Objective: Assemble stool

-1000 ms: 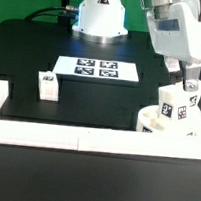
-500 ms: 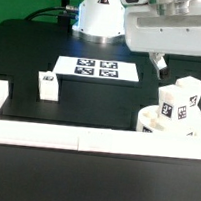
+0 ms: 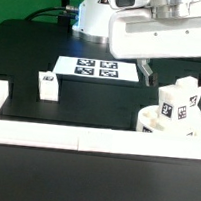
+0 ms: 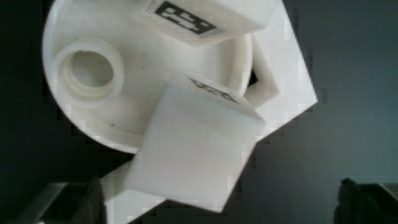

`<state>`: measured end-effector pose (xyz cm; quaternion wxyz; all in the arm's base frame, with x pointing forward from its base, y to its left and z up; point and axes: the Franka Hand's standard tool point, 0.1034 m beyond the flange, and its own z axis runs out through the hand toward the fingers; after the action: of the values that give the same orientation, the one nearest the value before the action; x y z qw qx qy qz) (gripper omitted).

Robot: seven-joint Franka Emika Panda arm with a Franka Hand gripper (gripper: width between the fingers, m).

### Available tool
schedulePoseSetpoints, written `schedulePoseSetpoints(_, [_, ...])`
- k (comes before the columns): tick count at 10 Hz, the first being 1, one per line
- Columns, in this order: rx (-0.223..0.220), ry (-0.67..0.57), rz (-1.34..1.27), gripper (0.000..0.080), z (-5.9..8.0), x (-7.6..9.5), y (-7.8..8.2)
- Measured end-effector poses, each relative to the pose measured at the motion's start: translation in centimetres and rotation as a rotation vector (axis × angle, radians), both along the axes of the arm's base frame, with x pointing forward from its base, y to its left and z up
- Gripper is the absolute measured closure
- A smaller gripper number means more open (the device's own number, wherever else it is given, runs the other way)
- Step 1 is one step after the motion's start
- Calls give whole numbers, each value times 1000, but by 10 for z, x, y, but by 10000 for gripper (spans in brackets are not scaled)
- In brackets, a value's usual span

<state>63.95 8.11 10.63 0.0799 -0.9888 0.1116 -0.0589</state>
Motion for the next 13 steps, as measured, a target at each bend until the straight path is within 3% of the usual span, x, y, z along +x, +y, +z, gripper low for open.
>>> schedulePoseSetpoints(2, [-111, 48, 379, 150, -5, 4, 10])
schedulePoseSetpoints(3, [-111, 74, 456, 150, -11, 4, 12])
schedulePoseSetpoints(6, [-132, 35, 610, 150, -13, 5, 8])
schedulePoseSetpoints(8, [-131, 37, 607, 150, -14, 5, 8])
schedulePoseSetpoints(11, [-146, 117, 555, 150, -34, -2, 15])
schedulePoseSetpoints(13, [-152, 129, 533, 165, -35, 0, 15])
